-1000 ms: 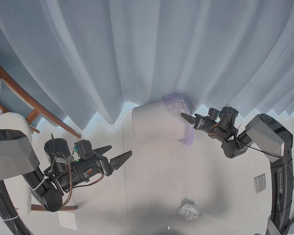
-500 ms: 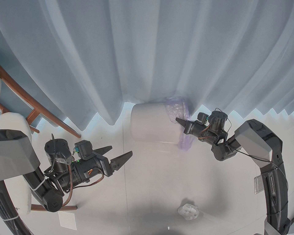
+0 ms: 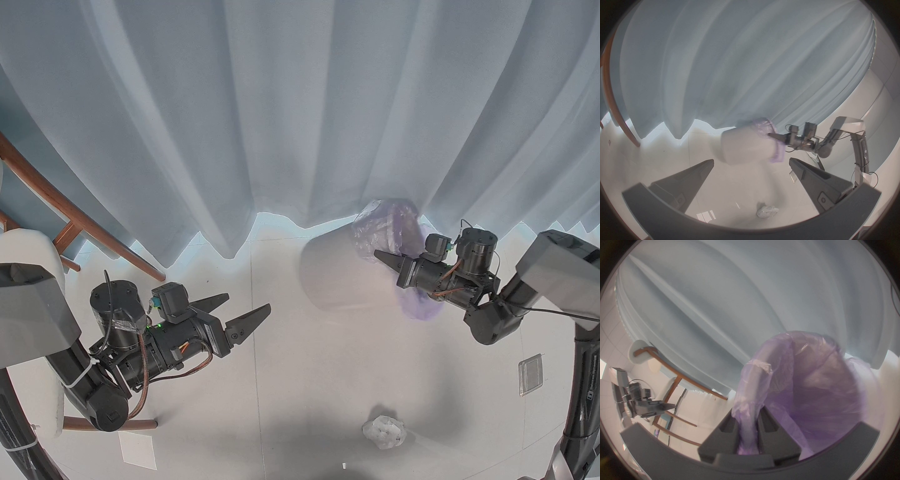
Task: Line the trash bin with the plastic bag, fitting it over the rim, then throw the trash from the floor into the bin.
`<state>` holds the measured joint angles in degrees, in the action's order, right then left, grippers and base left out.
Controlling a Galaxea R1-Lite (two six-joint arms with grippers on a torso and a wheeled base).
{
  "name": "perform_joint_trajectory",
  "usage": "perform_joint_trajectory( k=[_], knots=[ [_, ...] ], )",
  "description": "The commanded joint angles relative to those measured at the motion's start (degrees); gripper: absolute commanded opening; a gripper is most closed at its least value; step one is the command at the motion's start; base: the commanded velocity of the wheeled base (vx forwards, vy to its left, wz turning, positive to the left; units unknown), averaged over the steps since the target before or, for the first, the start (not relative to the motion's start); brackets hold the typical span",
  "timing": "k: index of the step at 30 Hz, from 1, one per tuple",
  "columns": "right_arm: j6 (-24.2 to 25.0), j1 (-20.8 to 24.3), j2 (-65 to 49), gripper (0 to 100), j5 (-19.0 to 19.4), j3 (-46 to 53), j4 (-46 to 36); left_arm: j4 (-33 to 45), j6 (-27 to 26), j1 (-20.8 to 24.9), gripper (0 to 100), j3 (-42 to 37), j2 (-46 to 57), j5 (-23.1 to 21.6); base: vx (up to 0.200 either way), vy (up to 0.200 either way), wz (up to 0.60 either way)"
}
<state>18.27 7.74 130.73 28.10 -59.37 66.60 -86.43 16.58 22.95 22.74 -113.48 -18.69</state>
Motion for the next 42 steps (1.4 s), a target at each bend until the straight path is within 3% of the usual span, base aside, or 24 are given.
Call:
perform_joint_trajectory(
  k=[1,6,8,9,10,11,17,25,29,33,34,42],
  knots=[
    [-4.04,3.60,-20.69,0,2.57,14.72,-1.56,0.03,0.12,0.34,100,-0.06,2.21,-0.03,0.000,0.000,0.00],
    [-11.59,7.38,-29.13,0,2.49,18.06,-19.58,0.03,0.03,1.30,100,-0.15,2.92,0.06,0.000,0.000,0.00],
    [-11.59,7.38,-29.13,0,2.49,18.06,-19.58,0.03,0.03,1.30,100,-0.15,2.92,0.06,0.000,0.000,0.00],
    [-13.26,10.89,-30.01,0,0.20,18.32,-27.49,0.03,0.03,1.39,100,-0.15,2.92,0.14,0.000,0.000,0.00],
    [-13.26,10.89,-30.01,0,0.20,18.32,-27.49,0.03,0.03,1.39,100,-0.15,2.92,0.14,0.000,0.000,0.00],
    [-13.97,12.91,-28.87,0,-3.40,18.59,-29.60,0.03,0.03,1.39,100,-0.15,2.92,0.14,0.000,0.000,0.00],
    [-18.01,15.20,-19.64,0,-13.42,16.04,-30.30,0.03,0.03,1.39,100,-0.15,3.00,0.14,0.000,0.000,0.00],
    [-18.19,21.17,-9.79,0,-25.90,15.25,-28.36,0.03,0.03,1.39,100,0.03,2.39,1.29,0.000,0.000,0.00],
    [-18.19,22.05,-2.59,0,-30.65,12.70,-20.37,0.03,-0.06,1.39,100,0.03,2.48,1.64,0.000,0.000,0.00],
    [-18.01,23.81,0.23,0,-32.32,13.93,-17.20,0.03,0.03,1.39,100,0.03,2.65,1.64,0.000,0.000,0.00],
    [-17.92,24.25,0.23,100,-32.32,14.37,-17.11,0.03,0.03,1.39,100,0.03,2.56,1.64,0.000,0.000,0.00],
    [-13.35,26.98,-1.62,100,-32.14,14.37,-12.37,0.03,-0.06,1.39,100,-0.06,2.56,1.64,0.000,0.000,0.00]
  ],
)
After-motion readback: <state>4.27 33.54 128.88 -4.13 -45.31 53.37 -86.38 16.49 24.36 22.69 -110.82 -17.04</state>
